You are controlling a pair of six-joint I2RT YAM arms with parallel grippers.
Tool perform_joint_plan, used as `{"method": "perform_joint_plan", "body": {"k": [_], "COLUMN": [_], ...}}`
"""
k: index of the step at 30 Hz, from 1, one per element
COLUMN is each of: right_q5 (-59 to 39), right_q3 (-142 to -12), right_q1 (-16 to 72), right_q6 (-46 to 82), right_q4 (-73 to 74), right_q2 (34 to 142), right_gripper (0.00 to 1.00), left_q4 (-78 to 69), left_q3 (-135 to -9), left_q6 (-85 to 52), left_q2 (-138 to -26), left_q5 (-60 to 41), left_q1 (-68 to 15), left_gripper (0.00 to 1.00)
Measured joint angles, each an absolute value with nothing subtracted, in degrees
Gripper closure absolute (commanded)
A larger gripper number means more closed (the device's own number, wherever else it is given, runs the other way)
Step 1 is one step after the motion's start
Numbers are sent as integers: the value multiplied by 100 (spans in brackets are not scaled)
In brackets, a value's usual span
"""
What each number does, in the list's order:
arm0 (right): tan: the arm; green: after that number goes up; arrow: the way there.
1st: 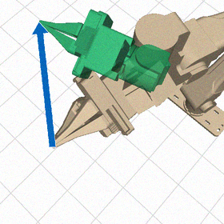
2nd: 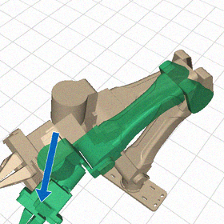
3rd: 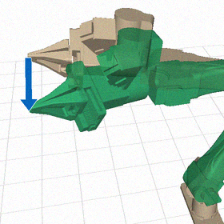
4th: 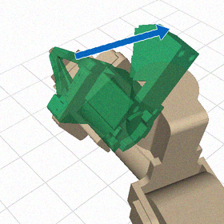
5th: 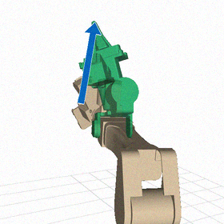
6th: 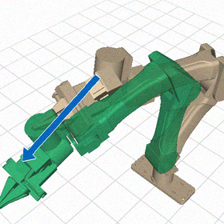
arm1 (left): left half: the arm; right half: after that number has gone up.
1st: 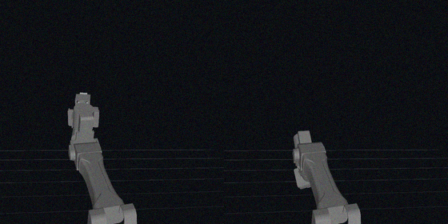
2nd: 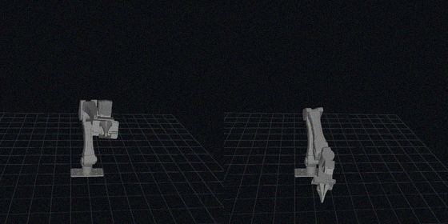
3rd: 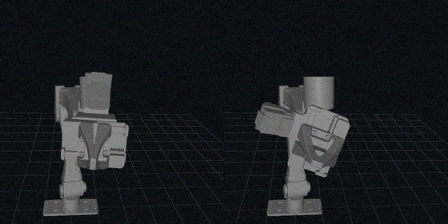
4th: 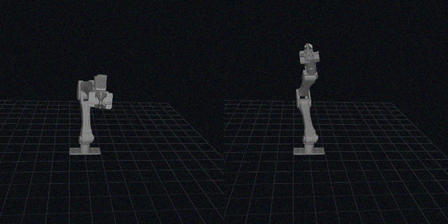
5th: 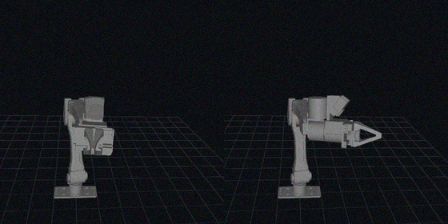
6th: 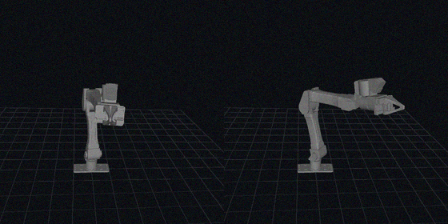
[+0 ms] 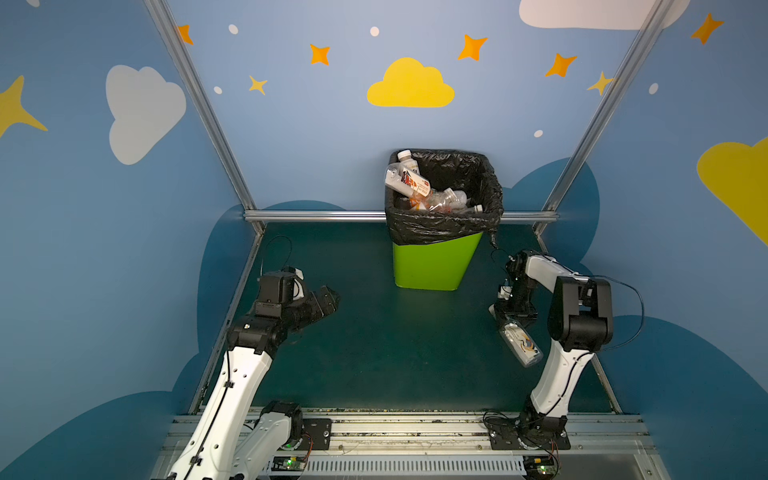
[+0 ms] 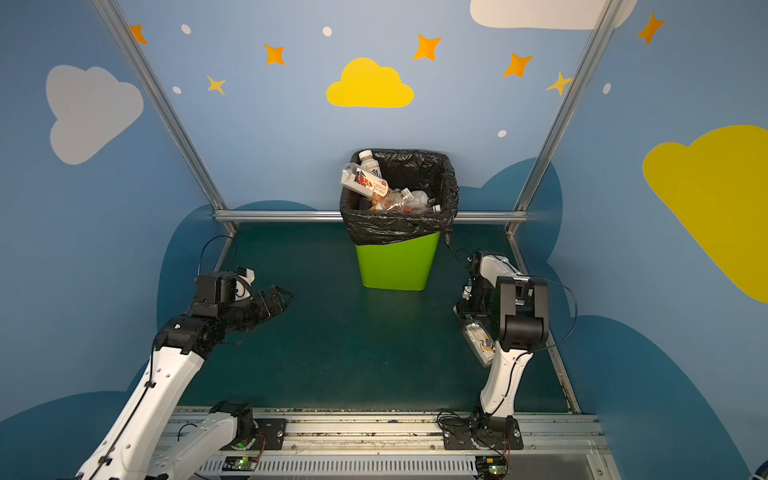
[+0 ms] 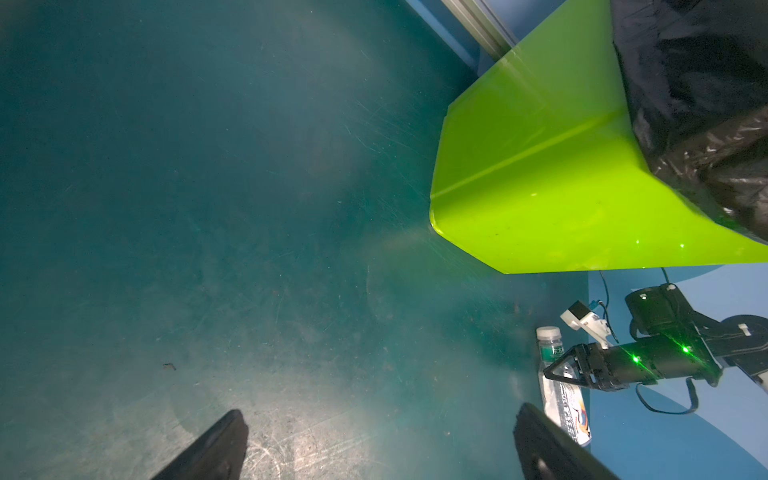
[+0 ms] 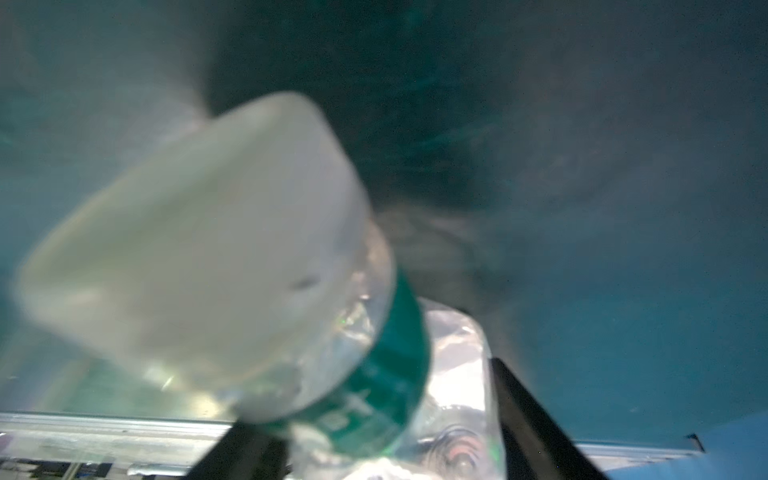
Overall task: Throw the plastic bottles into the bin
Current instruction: 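Close the right gripper on the crane-label bottle while the left gripper withdraws, then lift the crane-label bottle over the green bin and open the right gripper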
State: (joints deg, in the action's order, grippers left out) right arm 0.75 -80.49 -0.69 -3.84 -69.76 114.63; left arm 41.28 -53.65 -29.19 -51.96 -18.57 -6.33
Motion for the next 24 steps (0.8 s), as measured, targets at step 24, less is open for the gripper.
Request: {"method": "perform_joint_plan", "body": {"k": [24], "right_q5": [-1111], "right_q3": [-8739], "right_q1": [-1090], "right_q6": [285], "right_q4": [-7148], "right_q2": [9312], "right_gripper": [62], "left_q4": [4143], "left_q3": [-5336], "left_q6": [-2912], "left_q2": [-5223], "left_q5": [-2008], "left_q1": [-578], "left_gripper": [0]}}
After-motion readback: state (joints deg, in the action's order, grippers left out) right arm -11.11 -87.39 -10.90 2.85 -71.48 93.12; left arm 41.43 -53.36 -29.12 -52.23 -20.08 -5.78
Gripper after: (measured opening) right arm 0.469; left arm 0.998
